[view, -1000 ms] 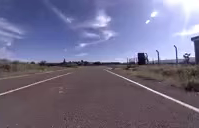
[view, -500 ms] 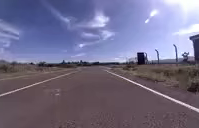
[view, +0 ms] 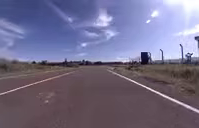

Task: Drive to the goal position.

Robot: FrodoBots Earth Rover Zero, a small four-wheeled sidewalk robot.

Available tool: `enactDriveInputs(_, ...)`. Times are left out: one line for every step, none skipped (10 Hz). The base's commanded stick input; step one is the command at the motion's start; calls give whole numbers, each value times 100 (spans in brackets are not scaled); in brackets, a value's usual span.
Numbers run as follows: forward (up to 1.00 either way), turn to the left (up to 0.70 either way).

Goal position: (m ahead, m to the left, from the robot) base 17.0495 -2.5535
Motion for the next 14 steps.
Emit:
enactDriveInputs(100, 0)
enactDriveInputs(94, 0)
enactDriveInputs(97, 0)
enactDriveInputs(100, 0)
enactDriveInputs(100, 0)
enactDriveInputs(100, 0)
enactDriveInputs(100, 0)
enactDriveInputs(100, 0)
enactDriveInputs(100, 0)
enactDriveInputs(100, 0)
enactDriveInputs(100, 0)
enactDriveInputs(100, 0)
enactDriveInputs(100, 0)
enactDriveInputs(100, 0)
